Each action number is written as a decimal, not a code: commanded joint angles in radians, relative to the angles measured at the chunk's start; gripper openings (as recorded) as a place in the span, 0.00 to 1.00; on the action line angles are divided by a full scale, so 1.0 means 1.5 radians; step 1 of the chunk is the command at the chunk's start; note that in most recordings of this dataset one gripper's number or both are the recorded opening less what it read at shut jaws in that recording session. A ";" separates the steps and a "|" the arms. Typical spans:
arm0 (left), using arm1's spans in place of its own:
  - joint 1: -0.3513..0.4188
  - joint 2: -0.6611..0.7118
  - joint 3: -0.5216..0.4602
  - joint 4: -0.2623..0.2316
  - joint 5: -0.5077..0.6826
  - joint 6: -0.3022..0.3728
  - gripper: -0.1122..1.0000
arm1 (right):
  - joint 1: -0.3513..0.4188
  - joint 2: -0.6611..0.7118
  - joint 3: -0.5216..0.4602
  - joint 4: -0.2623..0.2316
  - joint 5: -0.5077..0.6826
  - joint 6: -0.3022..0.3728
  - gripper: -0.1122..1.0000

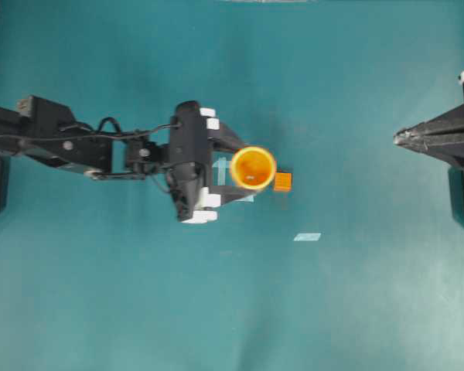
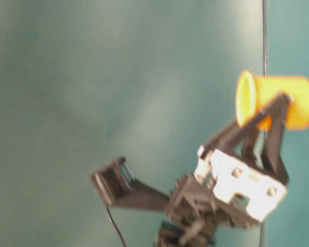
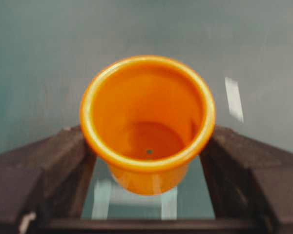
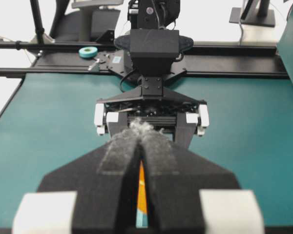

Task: Move the cup to the right with left arm.

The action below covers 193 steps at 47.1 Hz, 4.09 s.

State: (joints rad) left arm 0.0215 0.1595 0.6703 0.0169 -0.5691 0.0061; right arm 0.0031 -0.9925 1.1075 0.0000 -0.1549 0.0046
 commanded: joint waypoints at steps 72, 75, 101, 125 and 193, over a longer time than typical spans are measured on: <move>-0.009 0.303 -0.561 0.009 0.186 0.001 0.69 | 0.001 0.001 -0.025 -0.001 -0.001 -0.008 0.10; -0.009 0.306 -0.569 0.009 0.188 0.001 0.69 | 0.001 0.001 -0.026 -0.001 -0.001 -0.008 0.10; -0.009 0.320 -0.584 0.008 0.202 0.001 0.69 | 0.001 -0.001 -0.027 -0.001 -0.001 -0.008 0.10; -0.008 0.326 -0.586 0.008 0.218 0.000 0.69 | 0.001 -0.001 -0.029 -0.001 -0.001 -0.008 0.10; -0.005 0.329 -0.589 0.008 0.219 0.000 0.69 | 0.001 -0.001 -0.029 -0.003 0.000 -0.009 0.10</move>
State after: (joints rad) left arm 0.0107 0.6734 -0.1856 0.0276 -0.2347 0.0077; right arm 0.0031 -0.9971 1.0968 -0.0031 -0.1519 -0.0077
